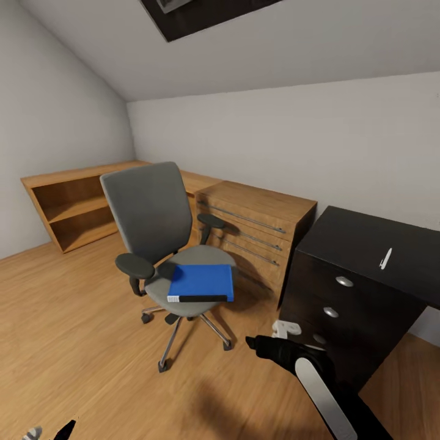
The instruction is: In the bedroom, organize the workspace by keeping the computer under the desk, ensuring the monitor is on the desk, placing the keyboard on the desk next to the monitor, placing the mouse on the desk next to the keyboard, moving the folder from the swivel chair onto the desk next to the mouse, stacking the notebook on top of the folder with the pen on top of the notebook, and positioning the swivel chair next to the desk.
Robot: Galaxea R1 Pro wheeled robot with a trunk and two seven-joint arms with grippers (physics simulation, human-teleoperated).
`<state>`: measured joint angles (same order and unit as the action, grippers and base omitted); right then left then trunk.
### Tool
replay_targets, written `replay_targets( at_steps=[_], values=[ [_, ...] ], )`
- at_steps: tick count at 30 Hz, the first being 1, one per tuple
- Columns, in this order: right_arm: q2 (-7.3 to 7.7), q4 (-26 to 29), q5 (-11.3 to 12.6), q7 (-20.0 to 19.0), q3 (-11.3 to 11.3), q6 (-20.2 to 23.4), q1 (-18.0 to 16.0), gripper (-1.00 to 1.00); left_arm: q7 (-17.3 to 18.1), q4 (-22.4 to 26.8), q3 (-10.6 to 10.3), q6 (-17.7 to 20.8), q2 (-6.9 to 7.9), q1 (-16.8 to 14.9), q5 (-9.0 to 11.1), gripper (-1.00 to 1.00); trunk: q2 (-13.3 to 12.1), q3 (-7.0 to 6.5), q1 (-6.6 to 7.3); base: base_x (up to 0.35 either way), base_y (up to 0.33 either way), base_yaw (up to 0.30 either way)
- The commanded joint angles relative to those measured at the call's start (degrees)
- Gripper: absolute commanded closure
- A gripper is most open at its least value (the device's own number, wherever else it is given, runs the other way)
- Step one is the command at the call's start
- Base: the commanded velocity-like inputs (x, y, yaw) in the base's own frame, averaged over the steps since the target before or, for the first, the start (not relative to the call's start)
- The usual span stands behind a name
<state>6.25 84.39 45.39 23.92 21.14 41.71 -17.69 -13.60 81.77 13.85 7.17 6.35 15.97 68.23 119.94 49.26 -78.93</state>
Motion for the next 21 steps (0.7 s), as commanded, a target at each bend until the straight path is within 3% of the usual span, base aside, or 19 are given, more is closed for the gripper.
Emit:
replay_targets(
  at_steps=[1,11,13,14,21],
  values=[
    [0.09,0.30,0.59,0.58,0.12,0.03,0.09,-1.00,-0.37,0.20,-0.05,0.40,-0.34,-0.78,0.39,-1.00,0.02,0.05,0.00,-0.004,-0.002,-0.019],
    [0.25,1.03,0.04,0.52,0.08,0.16,0.72,-1.00,-0.69,-0.60,-0.51,-0.02,-7.29,-6.54,-0.30,-1.00,0.02,0.10,0.00,-0.001,-0.001,-0.033],
    [0.25,1.10,-0.02,0.45,0.06,0.21,0.76,-1.00,-0.70,-0.83,-0.46,-0.87,-8.51,-6.90,-0.12,-1.00,0.02,0.10,0.00,0.000,0.000,-0.008],
    [0.24,0.94,-0.07,0.35,0.08,0.18,0.79,-1.00,-0.73,-1.07,-0.44,-3.30,-9.65,-7.21,0.08,-1.00,0.02,0.10,0.00,0.000,0.000,-0.004],
    [0.21,0.73,-0.12,0.16,0.10,0.07,0.81,-1.00,-3.72,-1.96,-0.95,-9.02,-11.69,-7.47,0.39,-1.00,0.02,0.10,0.00,0.000,0.000,-0.001]
  ],
)
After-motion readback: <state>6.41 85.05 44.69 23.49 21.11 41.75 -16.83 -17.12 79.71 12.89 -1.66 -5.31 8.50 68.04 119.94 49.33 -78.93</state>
